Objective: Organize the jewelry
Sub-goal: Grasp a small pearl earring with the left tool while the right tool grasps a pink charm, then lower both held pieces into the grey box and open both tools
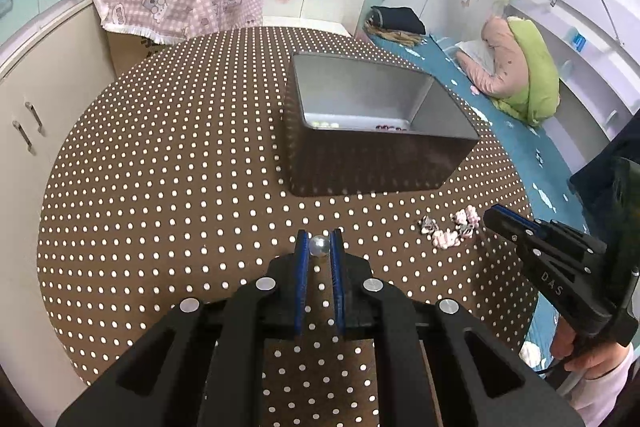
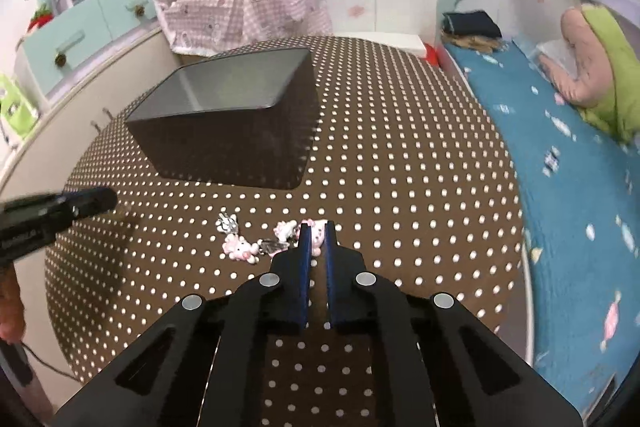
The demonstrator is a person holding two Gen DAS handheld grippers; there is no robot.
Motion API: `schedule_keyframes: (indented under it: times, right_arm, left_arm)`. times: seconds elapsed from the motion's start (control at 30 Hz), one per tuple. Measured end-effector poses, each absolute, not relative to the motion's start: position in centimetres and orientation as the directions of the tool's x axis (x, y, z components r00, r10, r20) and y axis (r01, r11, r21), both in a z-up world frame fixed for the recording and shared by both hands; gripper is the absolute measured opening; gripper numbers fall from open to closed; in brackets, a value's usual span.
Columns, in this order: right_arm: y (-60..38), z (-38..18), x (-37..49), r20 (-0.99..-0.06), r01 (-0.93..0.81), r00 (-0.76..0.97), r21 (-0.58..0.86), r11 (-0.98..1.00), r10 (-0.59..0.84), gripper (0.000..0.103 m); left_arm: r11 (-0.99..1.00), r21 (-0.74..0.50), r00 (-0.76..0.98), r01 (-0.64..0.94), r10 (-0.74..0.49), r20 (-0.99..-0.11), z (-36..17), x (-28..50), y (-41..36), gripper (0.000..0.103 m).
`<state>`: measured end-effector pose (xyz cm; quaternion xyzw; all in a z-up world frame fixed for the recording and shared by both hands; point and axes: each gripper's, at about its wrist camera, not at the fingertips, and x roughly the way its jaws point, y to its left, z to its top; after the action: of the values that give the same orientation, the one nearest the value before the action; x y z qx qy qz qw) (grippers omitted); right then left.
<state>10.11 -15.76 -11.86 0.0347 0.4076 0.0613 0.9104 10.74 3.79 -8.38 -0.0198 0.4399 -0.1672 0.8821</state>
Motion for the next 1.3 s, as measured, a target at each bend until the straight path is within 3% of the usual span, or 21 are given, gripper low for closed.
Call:
schedule_keyframes:
  times: [0.13,0.17,0.2,0.27,0.43,0.47,0.5,0.6,0.97,1.3]
  right_arm:
    - [-16.0,-12.1,11.1,-0.779,-0.044,0.615,0.115,0.992,0.118,0.013]
    - [-16.0,-12.3,11.4,-0.787,-0.037,0.607,0.117,0.992,0.115,0.022]
    - [-15.9,-12.4,11.5,-0.792,-0.025,0.601,0.111,0.994,0.104,0.045]
    - [-15.9,-12.3,11.4,-0.777,0.001,0.624,0.104,0.995,0.081,0.075]
    - [-14.7,-12.0,11.5,-0.746,-0.059,0.657,0.098,0.993,0.112,0.073]
    - [-14.4,-12.2,11.7,-0.748,-0.069,0.653,0.097,0.993,0.119,0.06]
    - [-14.2,-12.6,12.1,-0.755,-0.079,0.643,0.105,0.991,0.131,0.036]
    - [-14.0,-13.1,12.4,-0.753,-0.063,0.652,0.071,0.995,0.095,0.024]
    - [-15.2,-11.3,11.7,-0.73,-0.008,0.68,0.085,0.996,0.068,0.023]
    - [-15.2,-5.8,12.8,-0.65,-0.036,0.756,0.083,0.996,0.081,0.023]
  left_arm:
    - [0.942,-0.19,0.558,0.278,-0.319,-0.766,-8.2,10.9,3.8,0.009]
    - [0.942,-0.191,0.557,0.277,-0.32,-0.767,-8.3,10.9,3.8,0.009]
    - [0.942,-0.192,0.555,0.277,-0.319,-0.768,-8.3,10.9,3.8,0.009]
    - [0.941,-0.193,0.553,0.278,-0.321,-0.769,-8.4,10.8,3.8,0.009]
    - [0.943,-0.195,0.549,0.27,-0.318,-0.773,-8.6,10.9,3.8,0.009]
    - [0.943,-0.197,0.548,0.267,-0.317,-0.774,-8.6,10.9,3.9,0.009]
    - [0.943,-0.201,0.547,0.267,-0.32,-0.774,-8.6,10.9,3.9,0.009]
    - [0.942,-0.204,0.549,0.267,-0.322,-0.771,-8.6,10.8,4.2,0.009]
    - [0.943,-0.212,0.558,0.256,-0.323,-0.765,-8.3,11.5,4.7,0.009]
    - [0.928,-0.205,0.608,0.313,-0.361,-0.707,-4.4,12.8,3.2,0.009]
